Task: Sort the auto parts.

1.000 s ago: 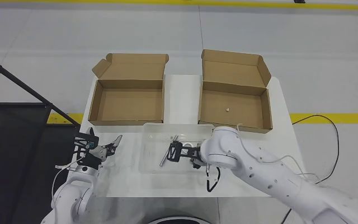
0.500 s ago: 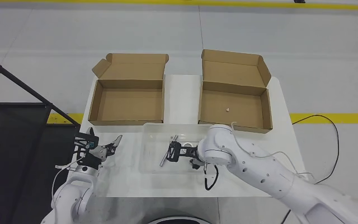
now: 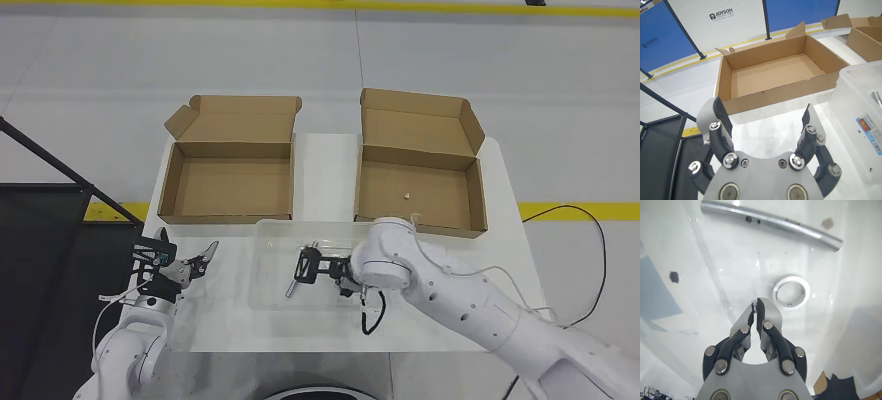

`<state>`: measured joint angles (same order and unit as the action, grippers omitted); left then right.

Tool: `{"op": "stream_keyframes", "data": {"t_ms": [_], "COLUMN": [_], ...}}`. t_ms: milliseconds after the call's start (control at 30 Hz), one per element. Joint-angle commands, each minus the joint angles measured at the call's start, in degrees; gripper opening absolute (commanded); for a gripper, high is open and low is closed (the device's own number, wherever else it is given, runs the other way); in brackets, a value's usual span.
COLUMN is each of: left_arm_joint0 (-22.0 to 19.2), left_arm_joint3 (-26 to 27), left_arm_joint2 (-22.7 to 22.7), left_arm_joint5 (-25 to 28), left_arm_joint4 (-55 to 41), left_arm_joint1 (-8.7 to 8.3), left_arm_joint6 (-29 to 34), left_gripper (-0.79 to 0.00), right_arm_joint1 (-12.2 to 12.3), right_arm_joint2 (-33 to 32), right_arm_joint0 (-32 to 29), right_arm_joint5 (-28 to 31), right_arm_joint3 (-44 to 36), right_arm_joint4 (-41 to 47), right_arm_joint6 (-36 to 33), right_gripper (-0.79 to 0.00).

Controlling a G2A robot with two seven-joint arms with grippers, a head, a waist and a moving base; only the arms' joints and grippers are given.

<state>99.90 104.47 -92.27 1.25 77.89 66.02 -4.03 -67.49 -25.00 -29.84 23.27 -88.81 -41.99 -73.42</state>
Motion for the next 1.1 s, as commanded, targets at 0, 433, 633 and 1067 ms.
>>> {"op": "stream_keyframes", "data": {"t_ms": [0,433,633,1067], "left_arm_joint0": [0.0,0.0,0.0,0.0], "left_arm_joint3": [0.0,0.0,0.0,0.0], "left_arm_joint2": [0.0,0.0,0.0,0.0], "left_arm_joint5": [0.0,0.0,0.0,0.0], "left_arm_joint4": [0.0,0.0,0.0,0.0], "left_arm_joint1": [0.00,0.00,0.00,0.00], "left_arm_joint6": [0.0,0.0,0.0,0.0], "left_gripper": [0.000,0.000,0.000,0.000], "right_arm_joint1": [0.8,8.9,10.7,12.6], "right_arm_joint2": [-3.3,-33.6,-44.9,-53.7], "right_arm_joint0": [0.1,-9.2,-14.0,-17.4], "right_arm_joint5": [0.7,12.8,17.5,23.9], "right_arm_joint3": [-1.6,-15.8,-17.8,-17.9], "right_arm_joint4": [0.1,-2.6,-0.4,-1.6], "right_arm_joint6": [2.8,22.3,33.1,36.9], "right_gripper": [-0.785,-0.785,-0.785,-0.785]}}
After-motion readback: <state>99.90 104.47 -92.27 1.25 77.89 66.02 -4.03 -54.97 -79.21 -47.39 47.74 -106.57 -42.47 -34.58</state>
